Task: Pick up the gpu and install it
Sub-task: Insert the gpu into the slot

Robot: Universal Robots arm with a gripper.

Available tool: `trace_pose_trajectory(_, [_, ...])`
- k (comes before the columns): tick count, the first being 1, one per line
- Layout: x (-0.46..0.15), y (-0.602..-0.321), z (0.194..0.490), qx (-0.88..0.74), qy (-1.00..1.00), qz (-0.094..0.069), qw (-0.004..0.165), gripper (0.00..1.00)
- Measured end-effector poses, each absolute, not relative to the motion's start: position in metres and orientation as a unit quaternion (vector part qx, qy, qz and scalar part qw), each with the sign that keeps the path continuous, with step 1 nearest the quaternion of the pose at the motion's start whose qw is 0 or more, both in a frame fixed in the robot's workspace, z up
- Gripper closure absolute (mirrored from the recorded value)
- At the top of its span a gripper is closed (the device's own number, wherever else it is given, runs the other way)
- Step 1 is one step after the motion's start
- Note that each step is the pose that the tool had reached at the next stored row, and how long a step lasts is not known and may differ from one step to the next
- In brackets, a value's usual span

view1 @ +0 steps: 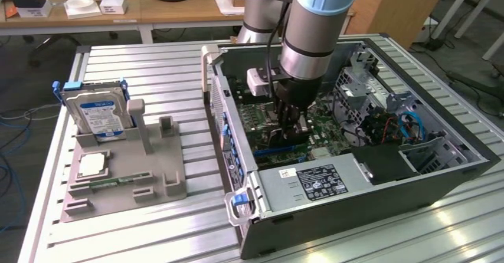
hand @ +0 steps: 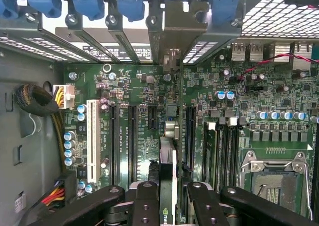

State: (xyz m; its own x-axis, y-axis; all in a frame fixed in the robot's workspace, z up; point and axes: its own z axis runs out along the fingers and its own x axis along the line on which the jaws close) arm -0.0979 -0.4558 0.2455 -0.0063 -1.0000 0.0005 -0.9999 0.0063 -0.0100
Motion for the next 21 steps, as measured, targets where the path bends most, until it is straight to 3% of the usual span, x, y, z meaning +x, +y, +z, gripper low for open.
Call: trace_pose_trajectory(21, [-0.0981,-0.4558,0.2421,-0.705,0.709,-0.004,0.004,0.74])
